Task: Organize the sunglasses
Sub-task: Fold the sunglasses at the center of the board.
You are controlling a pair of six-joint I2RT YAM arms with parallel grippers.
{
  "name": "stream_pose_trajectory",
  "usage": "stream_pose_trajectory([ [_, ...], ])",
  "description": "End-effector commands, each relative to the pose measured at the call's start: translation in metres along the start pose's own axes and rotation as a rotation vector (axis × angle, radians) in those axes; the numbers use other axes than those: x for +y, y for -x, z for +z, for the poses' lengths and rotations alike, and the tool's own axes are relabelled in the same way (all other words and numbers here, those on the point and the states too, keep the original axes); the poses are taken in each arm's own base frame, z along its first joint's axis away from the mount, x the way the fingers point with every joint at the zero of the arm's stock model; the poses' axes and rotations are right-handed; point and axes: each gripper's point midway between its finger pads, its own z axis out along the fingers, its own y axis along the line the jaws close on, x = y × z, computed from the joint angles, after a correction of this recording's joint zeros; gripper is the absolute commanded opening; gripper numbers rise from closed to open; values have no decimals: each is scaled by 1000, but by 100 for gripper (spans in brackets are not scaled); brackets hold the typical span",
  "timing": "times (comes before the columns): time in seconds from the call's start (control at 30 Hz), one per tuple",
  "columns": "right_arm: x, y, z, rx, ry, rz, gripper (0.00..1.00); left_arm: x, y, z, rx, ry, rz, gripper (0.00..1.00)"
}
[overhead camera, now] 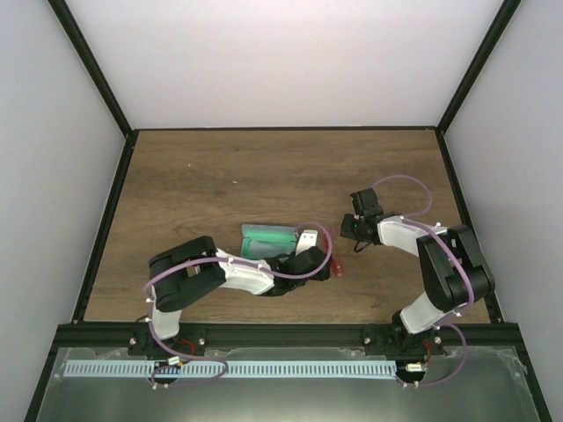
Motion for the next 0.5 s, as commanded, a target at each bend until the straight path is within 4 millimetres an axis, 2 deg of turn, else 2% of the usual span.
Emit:
stream_pose_trajectory([
  [0.0, -6, -45, 4, 139, 43, 11, 1, 0, -4, 12, 8, -8, 4, 66],
  [0.27, -6, -56, -1, 148, 73, 15, 1, -9, -18, 29, 54, -46, -22, 66],
  [0.47, -3, -64, -2, 171, 102, 13, 1, -6, -20, 40, 67, -45, -48, 66],
])
